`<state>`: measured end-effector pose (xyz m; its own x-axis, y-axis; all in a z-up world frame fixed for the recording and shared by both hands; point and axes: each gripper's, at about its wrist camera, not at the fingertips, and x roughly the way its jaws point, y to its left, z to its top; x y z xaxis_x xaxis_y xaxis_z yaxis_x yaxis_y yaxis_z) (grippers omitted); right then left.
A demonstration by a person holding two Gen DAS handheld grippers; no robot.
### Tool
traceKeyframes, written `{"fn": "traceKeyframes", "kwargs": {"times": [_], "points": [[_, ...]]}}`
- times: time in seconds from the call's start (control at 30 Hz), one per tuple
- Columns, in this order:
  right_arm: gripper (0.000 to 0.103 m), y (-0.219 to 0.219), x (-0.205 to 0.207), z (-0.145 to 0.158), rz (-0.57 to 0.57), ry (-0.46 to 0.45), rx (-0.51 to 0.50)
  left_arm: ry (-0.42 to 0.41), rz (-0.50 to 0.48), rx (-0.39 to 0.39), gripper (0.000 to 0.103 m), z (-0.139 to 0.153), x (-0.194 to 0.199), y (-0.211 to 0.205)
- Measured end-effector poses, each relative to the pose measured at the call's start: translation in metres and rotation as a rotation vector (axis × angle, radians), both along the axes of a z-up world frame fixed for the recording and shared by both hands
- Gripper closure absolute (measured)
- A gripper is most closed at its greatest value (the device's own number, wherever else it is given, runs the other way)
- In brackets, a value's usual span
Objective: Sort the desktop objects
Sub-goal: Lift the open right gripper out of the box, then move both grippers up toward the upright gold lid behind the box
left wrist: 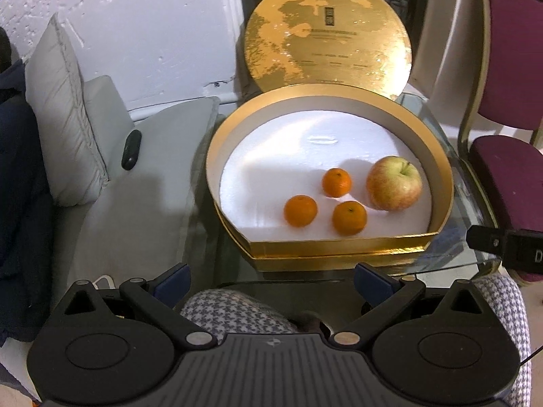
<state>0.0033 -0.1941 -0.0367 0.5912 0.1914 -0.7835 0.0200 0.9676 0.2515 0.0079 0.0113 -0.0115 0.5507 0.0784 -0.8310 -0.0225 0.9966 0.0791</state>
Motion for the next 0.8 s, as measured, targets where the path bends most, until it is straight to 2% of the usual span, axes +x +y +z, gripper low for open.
{"fn": "traceKeyframes", "kwargs": {"times": [0.33,0.8], "points": [[0.013,-0.013,-0.03,0.003,-0.026,-0.013,0.022,0.006,-0.072,0.007,0.001,-0.001,-0.013,-0.022],[0.013,-0.012,-0.031,0.012,-0.023,-0.059,-0.011,0.002,-0.084,0.015,0.001,-0.001,-0.006,-0.024]]}}
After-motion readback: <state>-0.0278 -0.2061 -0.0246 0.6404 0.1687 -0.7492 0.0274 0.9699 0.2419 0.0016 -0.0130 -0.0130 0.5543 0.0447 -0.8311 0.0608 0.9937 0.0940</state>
